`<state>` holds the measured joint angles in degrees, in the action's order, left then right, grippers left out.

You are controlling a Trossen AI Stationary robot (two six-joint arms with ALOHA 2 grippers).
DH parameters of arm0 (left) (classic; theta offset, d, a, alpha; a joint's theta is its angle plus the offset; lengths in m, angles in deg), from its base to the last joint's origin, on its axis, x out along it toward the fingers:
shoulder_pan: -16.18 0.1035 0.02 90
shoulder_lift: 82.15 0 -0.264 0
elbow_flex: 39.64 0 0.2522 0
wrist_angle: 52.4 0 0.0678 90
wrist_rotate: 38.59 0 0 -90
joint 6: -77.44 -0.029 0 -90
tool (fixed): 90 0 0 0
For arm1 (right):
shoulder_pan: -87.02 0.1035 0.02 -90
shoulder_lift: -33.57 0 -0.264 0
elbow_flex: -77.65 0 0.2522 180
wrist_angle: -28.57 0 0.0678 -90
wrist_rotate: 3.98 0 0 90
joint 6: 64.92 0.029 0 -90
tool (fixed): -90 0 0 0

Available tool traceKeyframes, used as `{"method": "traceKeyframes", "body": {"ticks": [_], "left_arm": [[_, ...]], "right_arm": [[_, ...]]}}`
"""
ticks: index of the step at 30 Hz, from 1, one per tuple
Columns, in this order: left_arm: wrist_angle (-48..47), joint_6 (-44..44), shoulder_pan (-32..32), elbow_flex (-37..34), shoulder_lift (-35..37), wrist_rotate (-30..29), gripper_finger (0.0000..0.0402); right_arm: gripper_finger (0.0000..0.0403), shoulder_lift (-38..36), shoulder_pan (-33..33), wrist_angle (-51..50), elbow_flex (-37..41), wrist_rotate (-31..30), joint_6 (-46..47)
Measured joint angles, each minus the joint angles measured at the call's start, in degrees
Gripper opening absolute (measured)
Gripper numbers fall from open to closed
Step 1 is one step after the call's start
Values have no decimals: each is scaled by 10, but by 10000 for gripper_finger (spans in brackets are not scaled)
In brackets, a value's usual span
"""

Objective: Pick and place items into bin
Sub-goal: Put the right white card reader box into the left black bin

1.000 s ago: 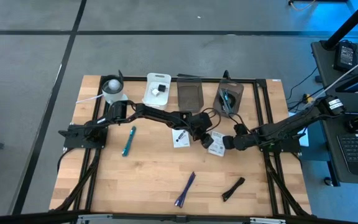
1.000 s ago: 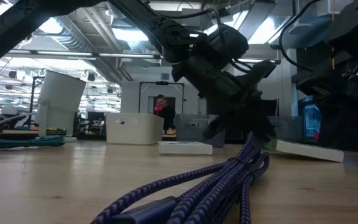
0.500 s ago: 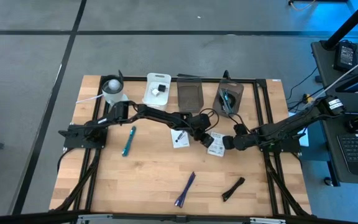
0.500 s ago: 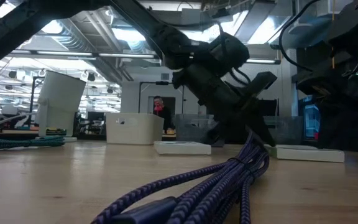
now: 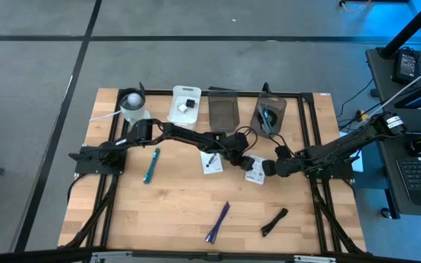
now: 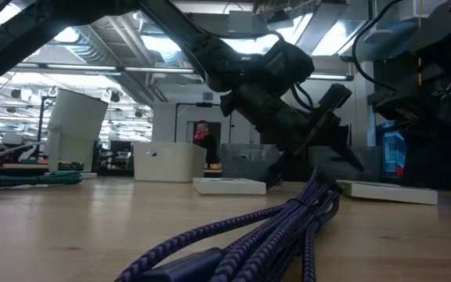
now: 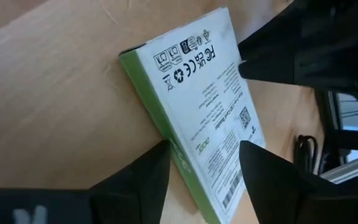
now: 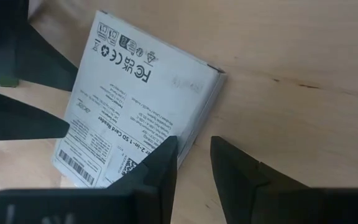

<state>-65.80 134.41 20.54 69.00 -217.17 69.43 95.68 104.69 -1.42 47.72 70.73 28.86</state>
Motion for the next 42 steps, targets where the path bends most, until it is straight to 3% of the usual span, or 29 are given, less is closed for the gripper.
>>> {"method": "traceKeyframes", "body": {"ticks": [7,25,42], "left_arm": [[12,26,9,0,-1,42,172],[-20,10,13,1,0,44,170],[17,25,2,0,-2,20,171]], "right_arm": [[102,0,0,-1,0,2,-11],[102,0,0,-15,0,13,-12],[102,0,0,-17,0,14,-13]]}}
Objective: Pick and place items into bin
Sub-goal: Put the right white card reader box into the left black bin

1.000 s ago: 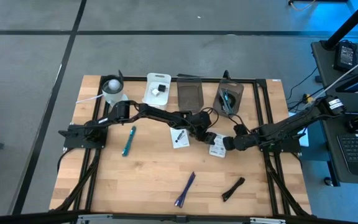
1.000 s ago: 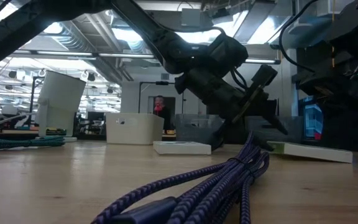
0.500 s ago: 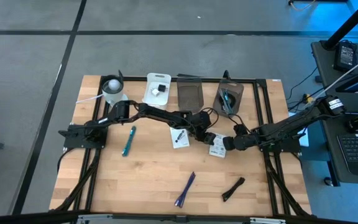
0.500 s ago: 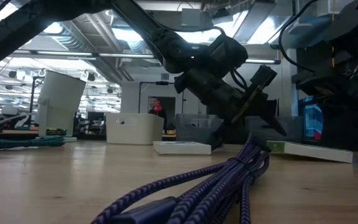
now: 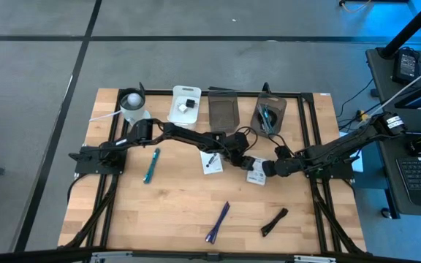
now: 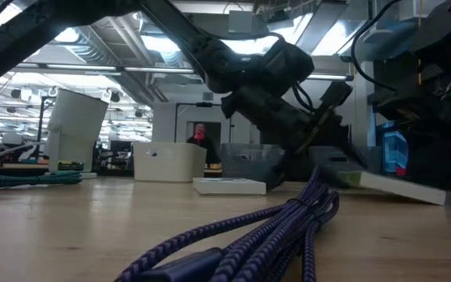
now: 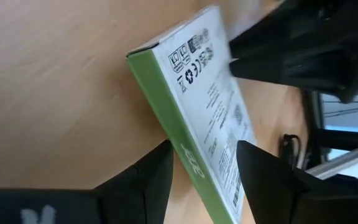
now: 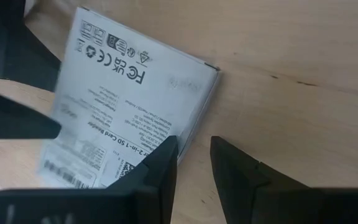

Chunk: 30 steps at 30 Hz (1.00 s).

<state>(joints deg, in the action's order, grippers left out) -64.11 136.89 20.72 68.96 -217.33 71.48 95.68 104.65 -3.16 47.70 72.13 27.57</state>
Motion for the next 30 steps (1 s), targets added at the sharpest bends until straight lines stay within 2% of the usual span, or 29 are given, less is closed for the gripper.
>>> {"method": "traceKeyframes", "body": {"ticks": [7,18,24,30], "left_arm": [[38,14,0,0,-1,15,153],[24,49,3,0,0,20,43],[25,47,8,0,0,25,37],[27,38,12,1,1,38,36]], "right_arm": [[102,0,0,7,0,0,0],[102,0,0,11,1,1,-6],[102,-16,0,10,2,11,-22],[102,-83,0,-5,3,13,-45]]}}
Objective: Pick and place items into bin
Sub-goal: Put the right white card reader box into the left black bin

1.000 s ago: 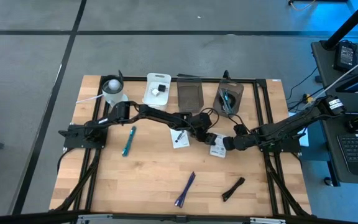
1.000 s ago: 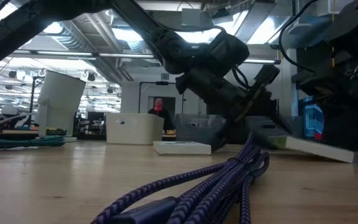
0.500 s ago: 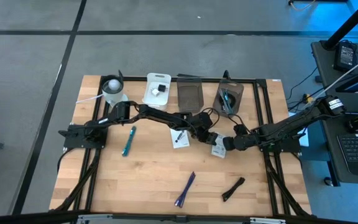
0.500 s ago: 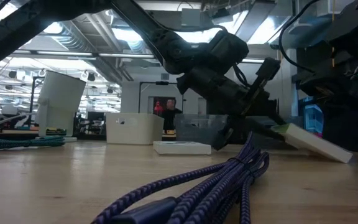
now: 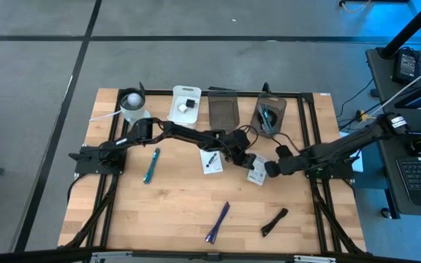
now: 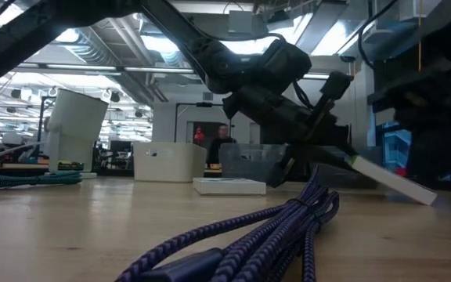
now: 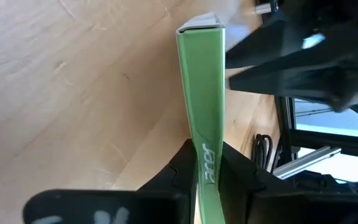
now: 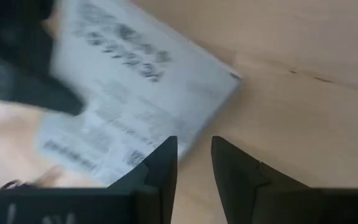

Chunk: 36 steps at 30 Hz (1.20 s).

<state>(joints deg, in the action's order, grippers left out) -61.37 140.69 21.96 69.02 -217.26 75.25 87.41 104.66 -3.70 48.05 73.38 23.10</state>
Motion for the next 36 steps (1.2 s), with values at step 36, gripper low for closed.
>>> {"method": "traceKeyframes", "body": {"ticks": [36], "left_arm": [[-188,-359,169,0,239,-96,33]], "right_arm": [[102,-172,1,-79,-3,-33,-9]]}}
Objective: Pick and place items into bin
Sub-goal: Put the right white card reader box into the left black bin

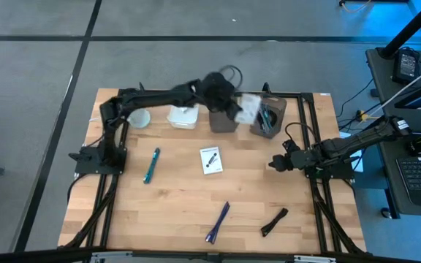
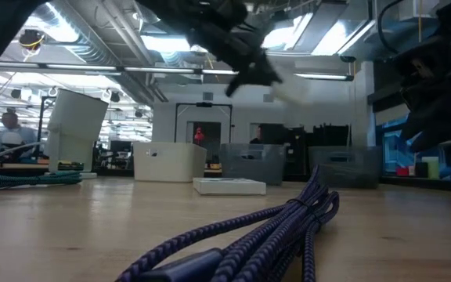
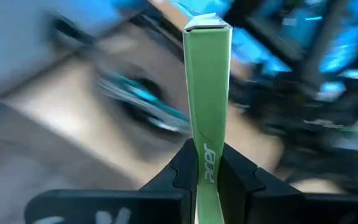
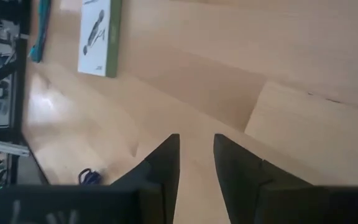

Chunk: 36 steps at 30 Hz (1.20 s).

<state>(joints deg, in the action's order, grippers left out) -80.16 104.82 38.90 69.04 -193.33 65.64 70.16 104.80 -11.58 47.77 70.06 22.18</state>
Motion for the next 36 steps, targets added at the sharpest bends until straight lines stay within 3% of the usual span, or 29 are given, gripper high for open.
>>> {"method": "traceKeyframes", "body": {"ticks": [6,12,21,36], "left_arm": [[-140,-119,55,0,32,-101,32],[-224,-162,97,-1,9,-52,32],[-221,-53,109,0,-12,-26,32],[-183,20,106,0,-51,7,42]], "right_arm": [[102,13,0,-1,0,-16,27],[102,31,0,3,0,-41,42],[102,65,0,33,-1,-59,72],[102,132,0,92,-1,-62,74]]}}
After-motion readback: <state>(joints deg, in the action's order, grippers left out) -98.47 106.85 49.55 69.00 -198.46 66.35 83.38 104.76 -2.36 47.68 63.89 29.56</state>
